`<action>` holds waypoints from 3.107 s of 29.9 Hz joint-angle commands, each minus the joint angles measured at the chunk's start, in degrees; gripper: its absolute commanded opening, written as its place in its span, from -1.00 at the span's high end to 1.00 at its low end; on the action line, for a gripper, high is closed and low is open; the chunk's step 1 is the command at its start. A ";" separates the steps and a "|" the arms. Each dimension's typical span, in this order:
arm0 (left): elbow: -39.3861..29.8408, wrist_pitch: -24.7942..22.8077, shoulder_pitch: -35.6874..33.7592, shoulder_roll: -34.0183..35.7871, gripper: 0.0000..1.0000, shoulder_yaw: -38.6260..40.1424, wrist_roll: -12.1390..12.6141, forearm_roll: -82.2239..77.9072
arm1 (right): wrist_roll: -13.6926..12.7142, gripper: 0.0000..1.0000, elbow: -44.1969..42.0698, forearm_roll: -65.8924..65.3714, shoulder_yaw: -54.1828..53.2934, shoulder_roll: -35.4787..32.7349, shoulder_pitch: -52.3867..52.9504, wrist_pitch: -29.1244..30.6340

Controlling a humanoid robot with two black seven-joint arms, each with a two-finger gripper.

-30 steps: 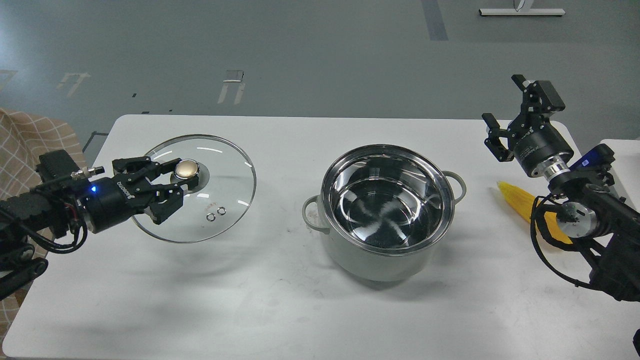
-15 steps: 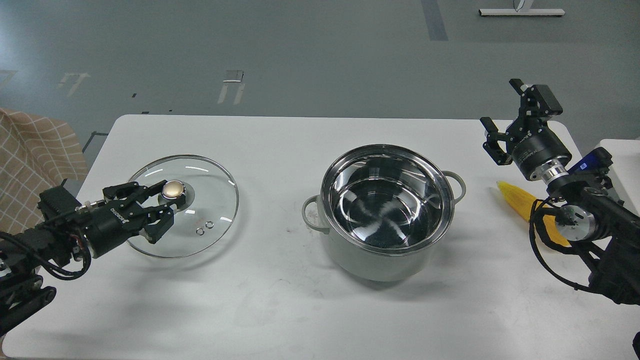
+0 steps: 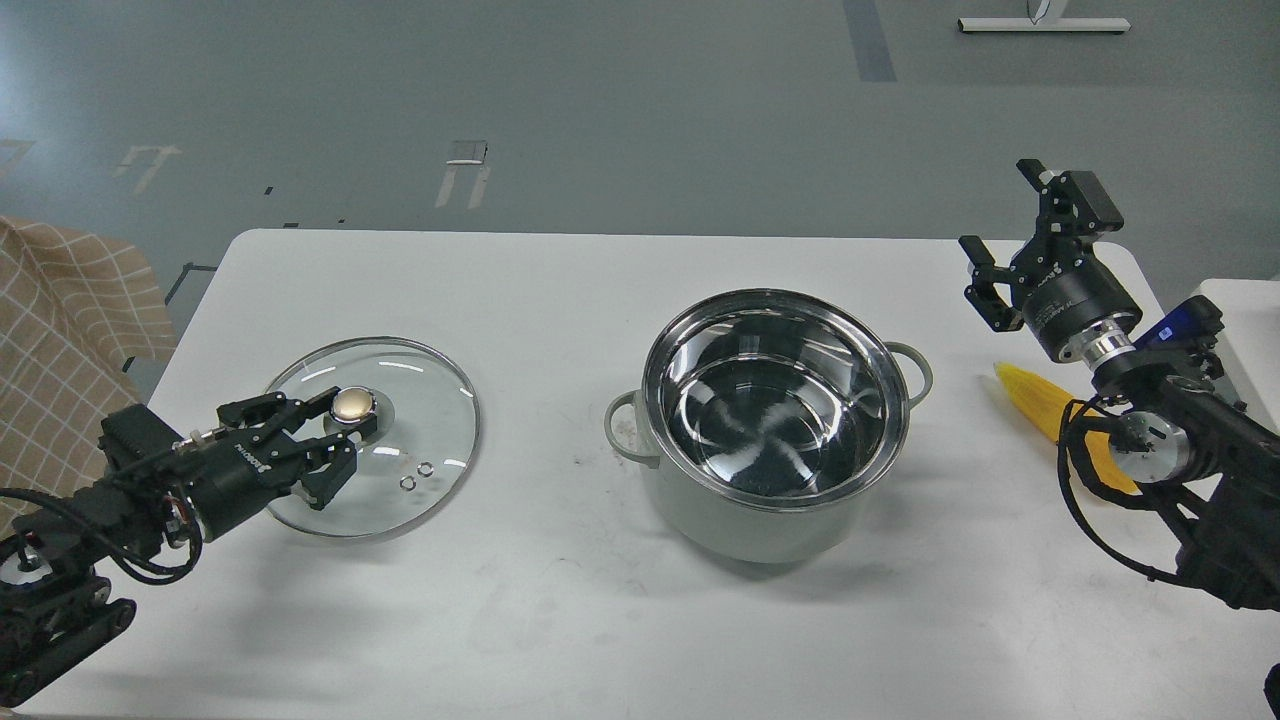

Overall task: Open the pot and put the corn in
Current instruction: 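Lower the glass lid onto the table and open the left gripper, then raise the left gripper away from the lid and retract the right arm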

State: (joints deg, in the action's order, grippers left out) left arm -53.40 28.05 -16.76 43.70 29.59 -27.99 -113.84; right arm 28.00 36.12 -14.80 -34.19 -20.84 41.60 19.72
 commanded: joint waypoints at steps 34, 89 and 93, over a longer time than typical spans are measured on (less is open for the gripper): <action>0.40 -0.05 -0.82 -0.46 -0.87 0.20 -0.01 0.46 | 0.00 -1.00 0.00 -0.05 -0.09 0.01 -0.73 0.06; -14.98 -27.66 -27.95 8.69 -0.73 2.40 -0.01 51.90 | 0.00 -1.00 5.09 -17.77 0.35 -10.16 2.16 0.15; -14.37 -36.12 -32.27 4.82 -0.81 2.66 -0.01 71.86 | 0.00 -1.00 6.77 -29.02 3.32 -17.37 5.68 0.15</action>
State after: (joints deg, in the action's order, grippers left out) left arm -68.11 -2.47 -46.27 50.79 32.20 -27.98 -55.15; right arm 28.00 41.65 -36.27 -33.14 -33.46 44.93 19.88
